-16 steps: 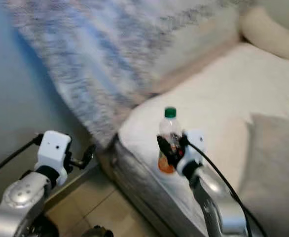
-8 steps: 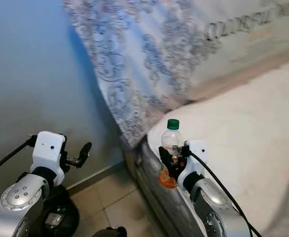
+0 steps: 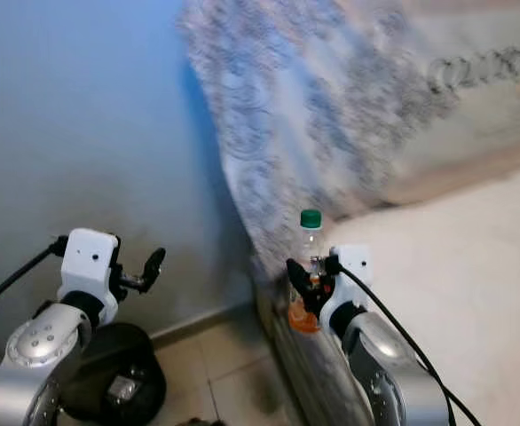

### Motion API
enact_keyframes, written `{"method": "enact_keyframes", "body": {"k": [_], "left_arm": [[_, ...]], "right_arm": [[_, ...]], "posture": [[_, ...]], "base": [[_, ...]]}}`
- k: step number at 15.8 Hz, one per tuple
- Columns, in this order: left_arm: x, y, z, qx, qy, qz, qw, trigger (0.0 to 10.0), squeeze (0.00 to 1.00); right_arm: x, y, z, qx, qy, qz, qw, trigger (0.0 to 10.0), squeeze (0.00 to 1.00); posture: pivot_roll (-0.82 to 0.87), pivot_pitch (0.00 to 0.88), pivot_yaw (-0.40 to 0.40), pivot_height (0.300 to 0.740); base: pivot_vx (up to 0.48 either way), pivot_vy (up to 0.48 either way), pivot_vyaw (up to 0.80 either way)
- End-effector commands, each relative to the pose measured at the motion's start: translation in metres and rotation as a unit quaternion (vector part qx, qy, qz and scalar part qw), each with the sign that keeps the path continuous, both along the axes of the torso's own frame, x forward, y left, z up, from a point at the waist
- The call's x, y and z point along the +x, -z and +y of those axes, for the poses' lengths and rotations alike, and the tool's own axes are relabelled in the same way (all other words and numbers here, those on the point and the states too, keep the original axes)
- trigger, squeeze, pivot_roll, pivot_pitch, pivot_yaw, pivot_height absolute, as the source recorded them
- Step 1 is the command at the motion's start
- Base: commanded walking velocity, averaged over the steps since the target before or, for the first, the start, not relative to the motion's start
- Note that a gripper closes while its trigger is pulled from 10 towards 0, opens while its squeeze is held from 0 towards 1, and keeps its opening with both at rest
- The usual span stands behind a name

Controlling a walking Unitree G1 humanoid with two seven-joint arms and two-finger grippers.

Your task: Clean up the room

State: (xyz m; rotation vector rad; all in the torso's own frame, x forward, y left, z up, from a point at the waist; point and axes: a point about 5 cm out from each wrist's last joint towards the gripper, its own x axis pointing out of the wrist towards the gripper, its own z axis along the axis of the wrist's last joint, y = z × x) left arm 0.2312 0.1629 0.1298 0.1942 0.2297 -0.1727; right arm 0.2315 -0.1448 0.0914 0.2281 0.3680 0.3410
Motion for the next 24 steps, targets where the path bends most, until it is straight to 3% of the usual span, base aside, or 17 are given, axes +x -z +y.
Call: {"method": "enact_keyframes", "body": {"k": [1,4,10,17,21,24], "left_arm": [[0.000,0.002,0.004,0.002,-0.003,0.004,1.000,10.0,0.00],[0.002,0.001,0.004,0.003,0.000,-0.001,1.000,10.0,0.00],[0.002,0.001,0.002,-0.003,0.008,-0.004,1.000,10.0,0.00],[-0.004,0.002,0.003,-0.008,0.011,-0.001,1.000,10.0,0.00],[-0.006,0.003,0.001,-0.005,0.019,0.001,1.000,10.0,0.00],[-0.008,0.003,-0.001,-0.007,0.028,0.002,1.000,10.0,0.00]], "right_arm": [[0.001,-0.001,0.008,-0.001,-0.014,-0.001,1.000,10.0,0.00],[0.002,0.000,0.014,-0.001,-0.024,-0.002,1.000,10.0,0.00],[0.003,-0.001,0.008,-0.011,-0.020,-0.004,1.000,10.0,0.00],[0.000,0.007,0.015,-0.037,-0.052,0.001,0.998,10.0,0.00],[-0.001,0.008,0.013,-0.061,-0.076,-0.002,0.995,10.0,0.00],[-0.003,0.010,0.014,-0.074,-0.092,-0.002,0.993,10.0,0.00]], "posture": [[-0.07,0.000,0.047,0.740],[-0.08,0.000,0.057,0.740],[-0.08,0.000,0.060,0.740],[-0.07,0.000,0.047,0.740],[-0.06,0.000,0.043,0.740],[-0.06,0.000,0.037,0.740]], "base": [[0.000,0.000,0.80],[0.000,0.000,0.80],[0.000,0.000,0.80],[0.286,0.000,0.79],[0.295,0.000,0.00],[0.298,0.000,0.71]]}}
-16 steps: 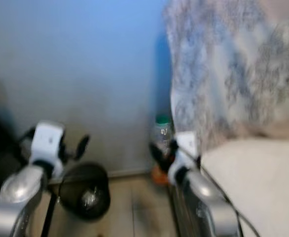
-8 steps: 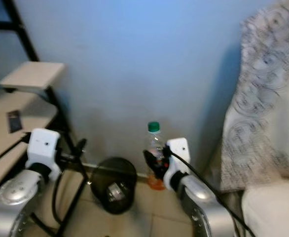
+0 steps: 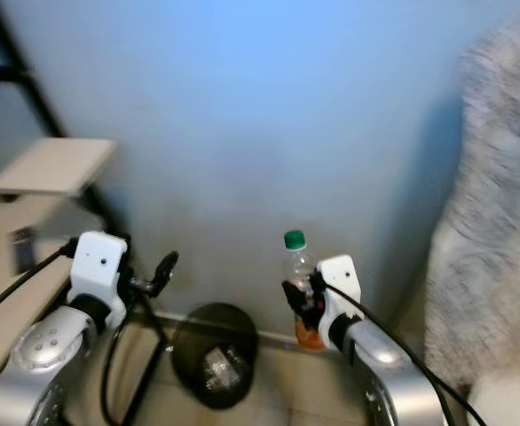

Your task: Clean up the room

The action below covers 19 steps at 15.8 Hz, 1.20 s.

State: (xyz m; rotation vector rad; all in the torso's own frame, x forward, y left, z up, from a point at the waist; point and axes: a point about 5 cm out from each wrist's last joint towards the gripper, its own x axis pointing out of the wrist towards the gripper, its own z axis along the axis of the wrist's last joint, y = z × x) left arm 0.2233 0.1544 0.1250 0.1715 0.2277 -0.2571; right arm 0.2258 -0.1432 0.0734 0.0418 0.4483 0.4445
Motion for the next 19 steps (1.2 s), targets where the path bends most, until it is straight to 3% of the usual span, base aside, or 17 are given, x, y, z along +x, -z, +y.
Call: {"method": "enact_keyframes", "body": {"k": [1,5,9,14,16,19], "left_arm": [[0.000,-0.002,0.007,0.008,-0.010,-0.003,1.000,10.0,0.00],[0.000,-0.002,0.003,0.010,0.005,-0.006,1.000,10.0,0.00],[-0.011,0.005,-0.009,0.016,0.106,0.036,0.994,10.0,0.00],[-0.013,0.007,-0.003,0.050,0.222,0.092,0.969,10.0,0.00],[-0.018,0.014,0.006,0.088,0.283,0.129,0.947,10.0,0.00],[-0.022,0.016,0.011,0.099,0.318,0.155,0.930,10.0,0.00]], "right_arm": [[0.002,-0.007,0.013,0.014,-0.029,-0.016,0.999,10.0,0.00],[-0.001,-0.006,0.016,0.000,-0.095,-0.015,0.995,10.0,0.00],[0.011,0.001,0.015,-0.024,-0.159,-0.004,0.987,10.0,0.00],[0.034,0.031,0.043,-0.078,-0.200,0.040,0.976,10.0,0.00],[0.049,0.044,0.068,-0.077,-0.195,0.059,0.976,10.0,0.00],[0.066,0.043,0.085,-0.068,-0.150,0.054,0.985,10.0,0.00]], "posture": [[-0.06,0.000,0.034,0.740],[-0.05,0.000,0.025,0.740],[-0.04,0.000,0.022,0.740],[-0.04,0.000,0.024,0.740],[-0.04,0.000,0.021,0.740],[-0.02,0.000,0.007,0.740]], "base": [[0.292,0.000,0.00],[0.209,0.000,0.00],[0.000,0.000,0.11],[0.000,0.000,0.00],[0.000,0.000,0.00],[0.000,0.000,0.00]]}}
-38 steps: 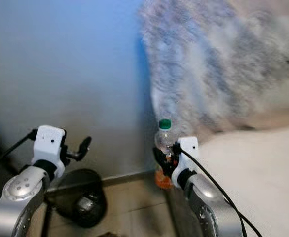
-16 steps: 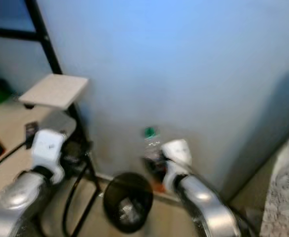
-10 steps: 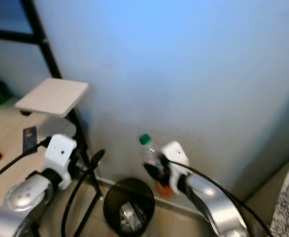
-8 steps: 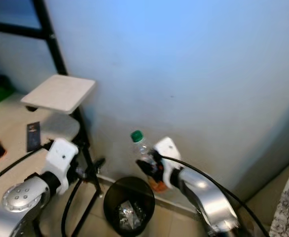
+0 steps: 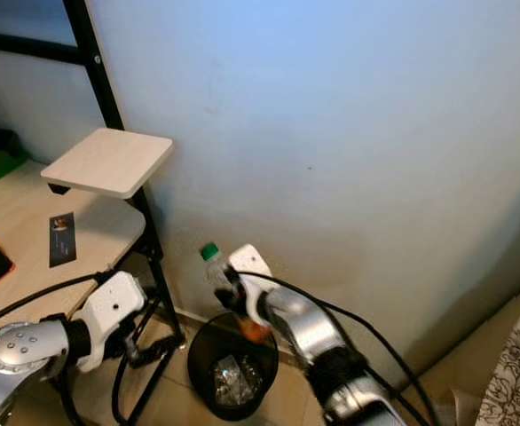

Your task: Clean up the room

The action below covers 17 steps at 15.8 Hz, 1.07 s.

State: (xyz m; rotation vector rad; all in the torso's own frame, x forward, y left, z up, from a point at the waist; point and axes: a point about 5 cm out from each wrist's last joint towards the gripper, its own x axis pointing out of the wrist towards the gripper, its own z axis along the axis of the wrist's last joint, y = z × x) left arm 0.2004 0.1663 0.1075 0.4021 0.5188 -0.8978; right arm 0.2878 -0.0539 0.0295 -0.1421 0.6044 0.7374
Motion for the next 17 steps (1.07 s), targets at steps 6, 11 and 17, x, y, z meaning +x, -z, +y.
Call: {"method": "enact_keyframes", "body": {"k": [6,11,17], "left_arm": [[0.000,-0.005,0.002,-0.001,0.020,0.000,1.000,10.0,0.00],[-0.002,-0.004,0.004,0.002,0.019,0.005,1.000,10.0,0.00],[-0.004,-0.004,0.004,-0.002,0.021,0.011,1.000,10.0,0.00]], "right_arm": [[0.012,0.003,0.011,-0.001,0.022,0.002,1.000,10.0,1.00],[-0.001,0.014,0.019,0.031,-0.010,0.046,0.998,10.0,1.00],[-0.005,0.018,0.016,0.054,-0.005,0.060,0.997,10.0,1.00]], "posture": [[-0.02,0.000,0.004,0.740],[-0.02,0.000,0.003,0.740],[-0.02,0.000,0.010,0.740]], "base": [[0.000,0.000,0.00],[0.000,0.000,0.00],[0.000,0.000,0.00]]}}
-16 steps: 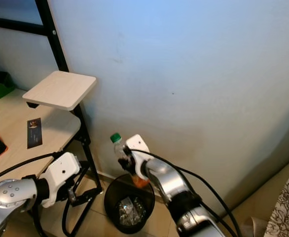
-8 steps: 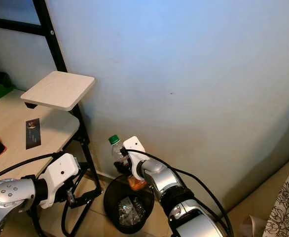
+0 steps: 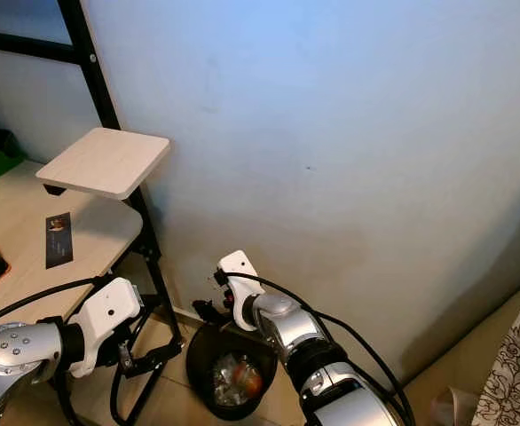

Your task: Clean up the room

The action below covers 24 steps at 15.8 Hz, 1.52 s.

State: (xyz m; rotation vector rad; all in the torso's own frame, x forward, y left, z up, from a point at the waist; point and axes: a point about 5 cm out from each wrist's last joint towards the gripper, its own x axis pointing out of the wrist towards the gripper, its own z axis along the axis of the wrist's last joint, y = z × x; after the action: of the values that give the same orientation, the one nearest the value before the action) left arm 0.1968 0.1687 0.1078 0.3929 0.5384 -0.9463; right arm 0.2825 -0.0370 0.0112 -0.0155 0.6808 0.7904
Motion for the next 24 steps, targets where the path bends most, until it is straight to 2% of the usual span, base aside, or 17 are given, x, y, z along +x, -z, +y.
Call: {"method": "enact_keyframes", "body": {"k": [1,3,6,7,10,11,15,16,18,22,24], "left_arm": [[0.001,-0.003,0.000,0.000,0.000,-0.007,1.000,10.0,0.00],[0.002,-0.002,-0.003,-0.010,-0.014,-0.014,1.000,10.0,0.00],[0.010,0.002,-0.010,-0.039,-0.087,-0.038,0.995,10.0,0.00],[0.018,0.002,-0.014,-0.056,-0.138,-0.061,0.987,10.0,0.00],[0.026,0.001,-0.020,-0.075,-0.202,-0.075,0.974,10.0,0.00],[0.027,0.002,-0.025,-0.080,-0.226,-0.080,0.968,10.0,0.00],[0.027,0.005,-0.021,-0.051,-0.267,-0.106,0.957,10.0,0.00],[0.027,0.006,-0.016,-0.041,-0.290,-0.111,0.950,10.0,0.00],[0.029,0.003,-0.012,-0.055,-0.308,-0.116,0.943,10.0,0.00],[0.028,-0.002,0.001,-0.065,-0.346,-0.127,0.927,10.0,0.00],[0.028,-0.003,0.001,-0.065,-0.343,-0.130,0.928,10.0,0.00]], "right_arm": [[0.003,-0.003,-0.004,0.018,0.011,-0.007,1.000,10.0,1.00],[0.005,-0.008,-0.015,0.035,0.030,-0.019,0.999,10.0,1.00],[0.002,-0.019,-0.050,0.050,0.101,-0.058,0.992,10.0,1.00],[-0.005,-0.031,-0.075,0.058,0.174,-0.088,0.979,10.0,1.00],[-0.016,-0.046,-0.099,0.054,0.244,-0.121,0.961,10.0,1.00],[-0.024,-0.055,-0.106,0.046,0.266,-0.136,0.953,10.0,1.00],[-0.036,-0.064,-0.114,0.031,0.320,-0.147,0.935,10.0,1.00],[-0.040,-0.067,-0.120,0.024,0.354,-0.144,0.924,10.0,1.00],[-0.043,-0.069,-0.126,0.023,0.385,-0.141,0.912,10.0,1.00],[-0.045,-0.072,-0.124,0.019,0.386,-0.146,0.911,10.0,1.00],[-0.045,-0.073,-0.123,0.015,0.389,-0.146,0.910,10.0,1.00]], "posture": [[-0.02,0.000,0.011,0.740],[-0.04,0.000,0.024,0.740],[-0.06,0.000,0.037,0.740],[-0.09,0.000,0.048,0.740],[-0.11,0.000,0.067,0.740],[-0.11,0.000,0.057,0.740],[-0.10,0.000,0.034,0.740],[-0.10,0.000,0.020,0.740],[-0.09,0.000,0.018,0.740],[-0.09,0.000,0.031,0.740],[-0.08,0.000,0.019,0.740]], "base": [[0.000,0.000,0.00],[0.000,0.000,0.00],[0.000,0.000,0.00],[0.000,0.000,-0.79],[0.000,0.000,-0.79],[0.000,0.000,-0.78],[0.000,0.000,-0.78],[0.000,0.000,-0.79],[0.000,0.000,-0.79],[0.000,0.000,-0.79],[0.000,0.000,-0.79]]}}
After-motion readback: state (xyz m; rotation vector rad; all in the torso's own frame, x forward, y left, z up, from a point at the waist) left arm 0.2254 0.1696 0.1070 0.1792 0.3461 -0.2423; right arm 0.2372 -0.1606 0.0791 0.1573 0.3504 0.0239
